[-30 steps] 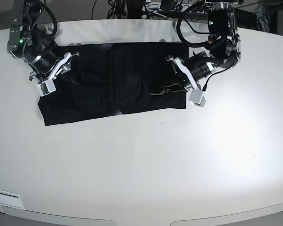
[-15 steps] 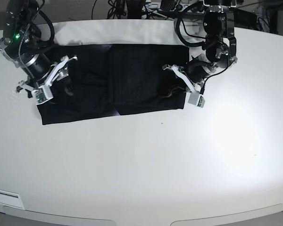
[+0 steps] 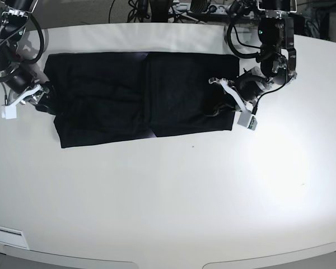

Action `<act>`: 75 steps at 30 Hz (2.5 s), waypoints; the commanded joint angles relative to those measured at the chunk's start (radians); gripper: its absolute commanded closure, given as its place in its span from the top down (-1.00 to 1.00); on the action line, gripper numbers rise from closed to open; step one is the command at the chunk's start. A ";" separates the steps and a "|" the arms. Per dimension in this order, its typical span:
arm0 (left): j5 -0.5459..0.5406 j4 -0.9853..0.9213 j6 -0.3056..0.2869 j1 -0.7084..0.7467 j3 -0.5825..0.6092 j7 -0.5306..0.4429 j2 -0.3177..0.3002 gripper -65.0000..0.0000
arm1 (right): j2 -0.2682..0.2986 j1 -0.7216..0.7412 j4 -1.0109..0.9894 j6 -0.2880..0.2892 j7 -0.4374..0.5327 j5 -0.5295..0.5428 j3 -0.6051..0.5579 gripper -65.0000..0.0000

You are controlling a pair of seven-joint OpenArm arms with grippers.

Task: Fold the T-shirt properly
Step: 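Grasp the folded bundle with both grippers and lift it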

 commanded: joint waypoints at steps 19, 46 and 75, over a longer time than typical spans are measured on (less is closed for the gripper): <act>-0.067 0.013 -0.059 -0.003 -0.003 0.065 -0.018 -1.00 | -0.004 0.092 -0.040 0.032 -0.173 0.071 -0.172 -0.82; -0.385 0.145 -0.163 0.033 -0.142 0.203 -0.033 -0.45 | -0.047 -0.043 0.736 -0.138 -0.053 -0.258 -0.055 -1.00; -0.521 0.145 -0.163 0.033 -0.142 0.254 -0.033 -0.50 | -0.253 0.104 0.768 0.032 -0.060 -0.182 -0.578 0.56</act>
